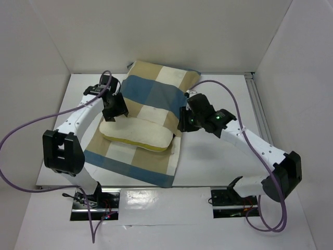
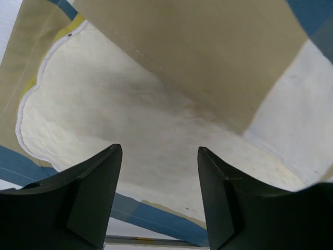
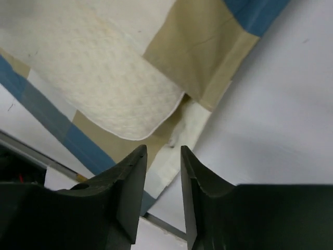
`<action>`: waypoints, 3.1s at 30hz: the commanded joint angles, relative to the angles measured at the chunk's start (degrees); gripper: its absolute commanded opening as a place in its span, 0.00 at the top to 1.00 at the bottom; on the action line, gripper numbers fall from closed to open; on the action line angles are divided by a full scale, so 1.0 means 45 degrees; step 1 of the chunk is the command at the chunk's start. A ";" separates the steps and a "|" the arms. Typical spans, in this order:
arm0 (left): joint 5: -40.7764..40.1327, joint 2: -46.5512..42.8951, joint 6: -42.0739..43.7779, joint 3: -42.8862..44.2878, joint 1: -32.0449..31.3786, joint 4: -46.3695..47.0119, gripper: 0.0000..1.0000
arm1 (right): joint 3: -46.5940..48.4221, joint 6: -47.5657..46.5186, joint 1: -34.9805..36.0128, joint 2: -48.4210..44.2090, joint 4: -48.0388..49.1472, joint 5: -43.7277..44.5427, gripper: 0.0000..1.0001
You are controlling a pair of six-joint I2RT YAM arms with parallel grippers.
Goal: Put the pillow into the pillowcase
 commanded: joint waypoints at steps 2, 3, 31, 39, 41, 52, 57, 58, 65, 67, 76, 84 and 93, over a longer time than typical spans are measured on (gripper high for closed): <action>0.0325 0.0451 0.0587 -0.0518 0.0564 0.1461 0.28 | 0.0457 0.0432 0.0991 0.0689 0.1515 -0.0244 0.77; 0.0149 0.0628 0.0587 -0.0655 0.0720 0.1656 0.28 | 0.0457 0.0432 0.1186 0.0904 0.1671 -0.0420 0.82; -0.1314 0.1351 -0.0077 0.2527 -0.4575 -0.1606 0.25 | -0.3505 0.3027 -0.3402 -0.1944 0.0422 0.0518 0.03; 0.0086 0.3420 -0.0800 0.1199 -0.1546 0.1129 0.22 | -0.5616 0.5041 -0.3286 -0.3254 0.0814 0.0262 0.02; 0.0884 0.4258 -0.0665 0.1199 -0.1427 0.1577 0.27 | -0.6162 0.5215 -0.2995 -0.3254 0.1435 0.0145 0.04; 0.0694 0.0134 -0.1581 -0.3328 -0.1036 0.2225 1.00 | -0.2991 0.3404 -0.2894 0.2866 0.5539 0.0847 0.64; 0.0716 -0.2004 -0.1228 -0.4952 -0.1971 0.1176 1.00 | -0.0036 0.1511 -0.3168 0.6136 0.6998 0.0382 0.61; 0.0540 -0.2219 -0.1365 -0.5069 -0.2515 0.0880 1.00 | 0.1148 0.1332 -0.3284 0.6623 0.7121 -0.0201 0.60; -0.2018 -0.2866 -0.1757 -0.2127 -0.4003 -0.2343 0.52 | 0.4383 0.0627 -0.3402 0.8350 0.6048 -0.1922 0.37; -0.2566 -0.2458 -0.1583 -0.0936 -0.4374 -0.2618 0.44 | 0.4151 0.0764 -0.3402 0.7668 0.5755 -0.1460 0.15; -0.2315 0.2343 -0.0313 0.5334 -0.7070 -0.2912 0.00 | -0.0751 0.2382 -0.5779 0.2142 0.5116 0.1062 0.01; -0.1847 0.7190 -0.0487 1.0784 -0.8029 -0.3226 0.00 | -0.5143 0.3459 -0.7328 -0.0792 0.4310 0.1067 0.00; -0.2137 0.9651 -0.0605 1.0400 -0.8146 -0.2600 0.00 | -0.6807 0.3576 -0.7445 -0.1769 0.4310 -0.0128 0.00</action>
